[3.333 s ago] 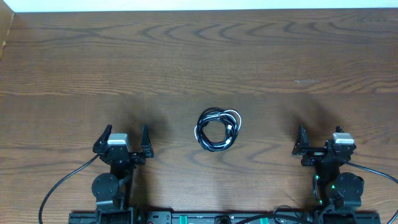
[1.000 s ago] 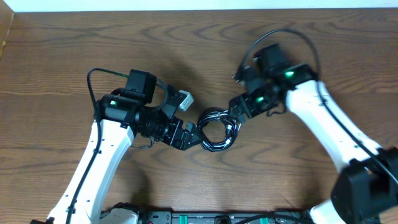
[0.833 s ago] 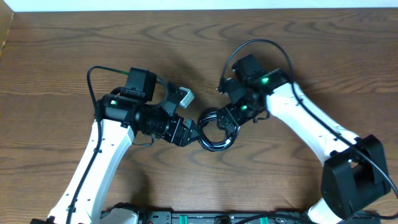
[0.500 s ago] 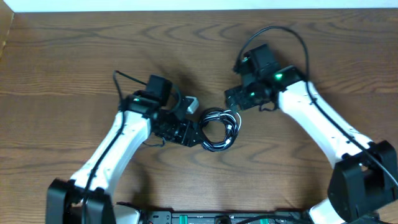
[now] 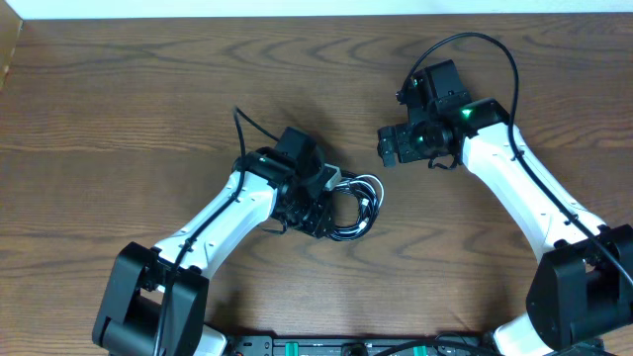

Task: Untangle cables
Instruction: 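Grasp the cable bundle with the left gripper from above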

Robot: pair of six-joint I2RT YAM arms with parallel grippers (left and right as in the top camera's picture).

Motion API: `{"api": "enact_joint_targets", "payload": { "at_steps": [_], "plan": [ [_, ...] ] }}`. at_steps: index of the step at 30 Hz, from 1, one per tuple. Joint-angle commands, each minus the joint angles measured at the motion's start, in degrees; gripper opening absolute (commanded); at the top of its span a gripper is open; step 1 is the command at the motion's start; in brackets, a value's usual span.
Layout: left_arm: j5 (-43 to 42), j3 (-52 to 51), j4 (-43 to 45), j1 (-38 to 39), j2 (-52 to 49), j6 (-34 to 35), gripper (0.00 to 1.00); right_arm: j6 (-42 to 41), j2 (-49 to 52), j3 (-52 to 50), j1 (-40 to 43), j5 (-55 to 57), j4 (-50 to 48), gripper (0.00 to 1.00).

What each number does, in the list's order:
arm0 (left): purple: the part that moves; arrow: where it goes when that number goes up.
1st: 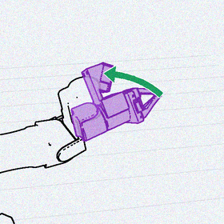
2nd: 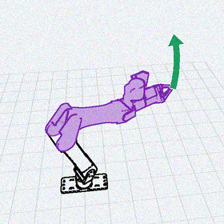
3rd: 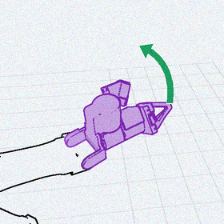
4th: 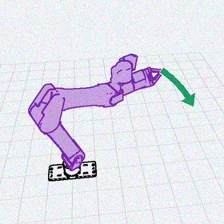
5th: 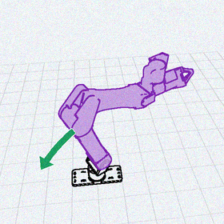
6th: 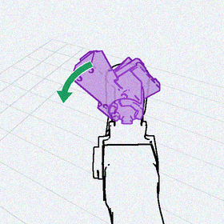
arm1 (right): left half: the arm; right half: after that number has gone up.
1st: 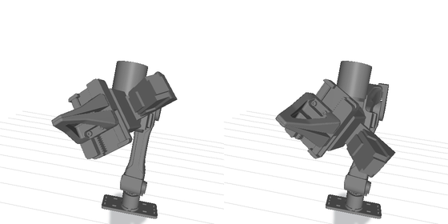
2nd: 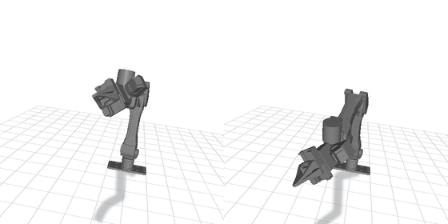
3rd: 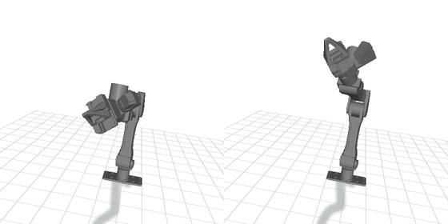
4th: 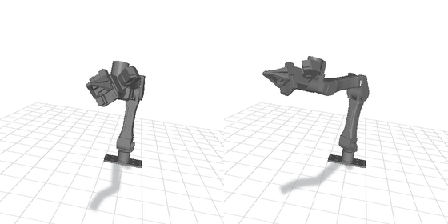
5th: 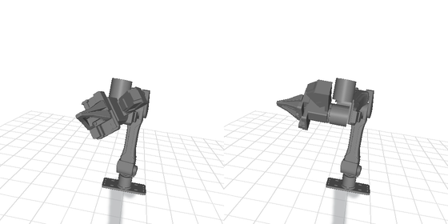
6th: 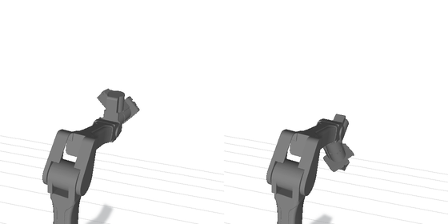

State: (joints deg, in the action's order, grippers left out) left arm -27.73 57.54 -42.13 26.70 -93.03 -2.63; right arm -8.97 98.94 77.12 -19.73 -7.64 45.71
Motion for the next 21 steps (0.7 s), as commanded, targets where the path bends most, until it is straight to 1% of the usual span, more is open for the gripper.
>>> {"api": "enact_joint_targets", "payload": {
  "at_steps": [1,3,6,7,10,11,21],
  "plan": [
    [6.01,-0.33,1.95,0.02,-0.61,2.64,0.45,-0.39,-1.22,0.22,0.57,0.46,-0.04,0.99],
    [8.22,-0.33,3.3,0.02,-0.63,4.02,0.44,-0.39,-1.22,0.22,0.57,0.44,-0.04,0.99],
    [8.33,-0.33,5.35,0.02,-0.85,5.16,0.44,-0.39,-1.22,0.22,0.57,0.44,-0.04,0.99],
    [8.35,-0.35,6.12,0.02,-1.11,5.95,0.42,-0.42,-1.22,0.22,0.57,0.44,0.02,0.99],
    [8.63,-0.85,7.56,0.02,-1.55,6.01,0.4,-0.39,-1.22,0.22,0.55,0.42,0.28,0.99],
    [10.16,-1.73,8.63,0.02,-1.77,7.65,0.4,-0.39,-1.22,0.22,0.55,0.42,0.42,0.99],
    [10.69,-2.58,9.29,0.07,-2.08,8.5,0.37,-0.39,-1.22,0.22,0.55,0.39,0.81,0.99]
  ]
}}
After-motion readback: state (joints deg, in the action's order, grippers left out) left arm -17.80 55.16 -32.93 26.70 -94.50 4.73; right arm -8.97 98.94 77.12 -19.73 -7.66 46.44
